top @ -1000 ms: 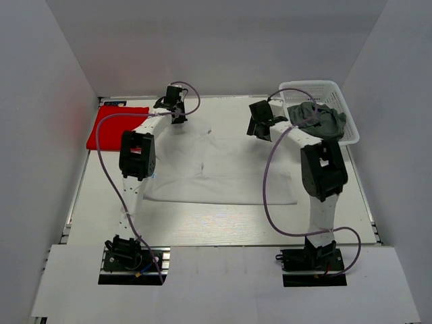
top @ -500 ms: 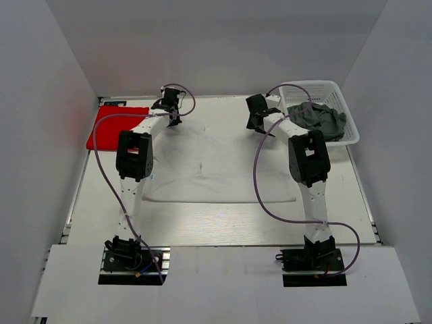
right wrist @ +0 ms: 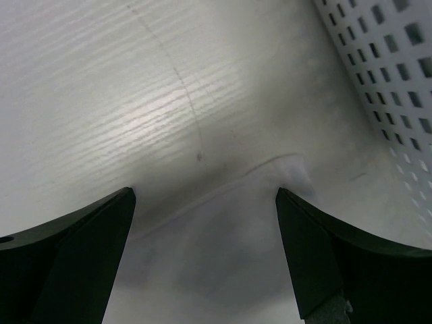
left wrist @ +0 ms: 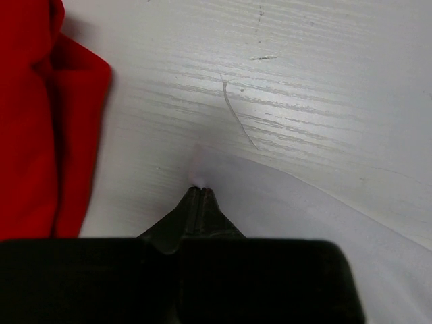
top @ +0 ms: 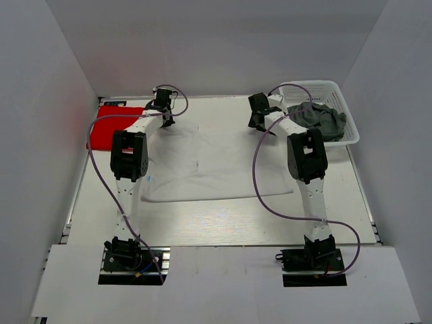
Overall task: Fold and stack the t-shirts
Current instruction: Grap the side of the flattened tshirt furthest away from the robot with both arms
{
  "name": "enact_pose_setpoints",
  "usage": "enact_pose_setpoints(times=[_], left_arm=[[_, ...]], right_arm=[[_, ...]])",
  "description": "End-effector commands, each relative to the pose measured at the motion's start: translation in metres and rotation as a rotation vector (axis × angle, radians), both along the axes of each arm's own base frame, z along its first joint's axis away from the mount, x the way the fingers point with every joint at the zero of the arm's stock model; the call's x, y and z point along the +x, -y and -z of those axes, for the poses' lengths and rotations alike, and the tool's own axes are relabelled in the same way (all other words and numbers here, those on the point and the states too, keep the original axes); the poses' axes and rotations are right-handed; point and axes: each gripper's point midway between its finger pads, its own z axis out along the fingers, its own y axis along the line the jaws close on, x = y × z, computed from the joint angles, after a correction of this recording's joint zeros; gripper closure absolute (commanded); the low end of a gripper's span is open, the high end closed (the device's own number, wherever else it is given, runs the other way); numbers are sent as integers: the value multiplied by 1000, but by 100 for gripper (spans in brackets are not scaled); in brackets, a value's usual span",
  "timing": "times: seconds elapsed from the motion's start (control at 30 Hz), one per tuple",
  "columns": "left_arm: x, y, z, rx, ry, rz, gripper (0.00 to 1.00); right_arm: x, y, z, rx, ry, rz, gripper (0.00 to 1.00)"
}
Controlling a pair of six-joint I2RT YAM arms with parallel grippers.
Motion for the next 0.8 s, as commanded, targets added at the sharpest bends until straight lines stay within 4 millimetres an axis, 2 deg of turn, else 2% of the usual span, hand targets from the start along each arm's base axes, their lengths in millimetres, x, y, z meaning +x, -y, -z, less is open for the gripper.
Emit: enact_pose_setpoints(times=[0.0, 0.23, 0.3, 0.33, 0.37, 0.4, 0.43, 0.47, 0.5, 0.53, 0.6, 0.63, 0.73, 0.77], left_arm=[[0, 5, -38, -21, 55, 30, 100], [2, 7, -39, -23, 61, 43, 100], [2, 7, -39, -23, 61, 43, 100], [2, 7, -39, -23, 61, 43, 100], [-1, 6, -35, -21, 51, 43, 100], [2, 7, -44, -25, 74, 43, 100], [-1, 6, -48, -25, 76, 43, 100], [-1, 6, -49, -21, 88, 49, 100], [-2, 5, -50, -21, 88, 49, 100], [0, 6, -52, -23, 100, 49, 100], [-5, 3, -56, -16, 100, 43, 100], [-5, 3, -56, -16, 100, 43, 100], [-8, 1, -72, -20, 131, 29, 100], [-10, 1, -71, -26, 133, 23, 100]], right_arm=[[18, -5, -4, 47, 43, 5, 10], [19, -5, 8, 86, 26, 14, 11], [11, -3, 16, 73, -7, 15, 26], [9, -2, 11, 67, -3, 19, 37], [4, 1, 15, 57, -16, 20, 44], [3, 3, 9, 55, -11, 17, 52], [-6, 8, 15, 30, -30, 26, 58], [-8, 9, 10, 26, -20, 30, 71], [-4, 7, 1, 35, 13, 27, 75], [-11, 12, 8, 21, -9, 25, 78], [-10, 10, 0, 26, 14, 19, 95], [-12, 12, 1, 21, 7, 17, 100], [-10, 10, -6, 25, 22, 5, 100], [-9, 7, -11, 28, 35, 1, 100]])
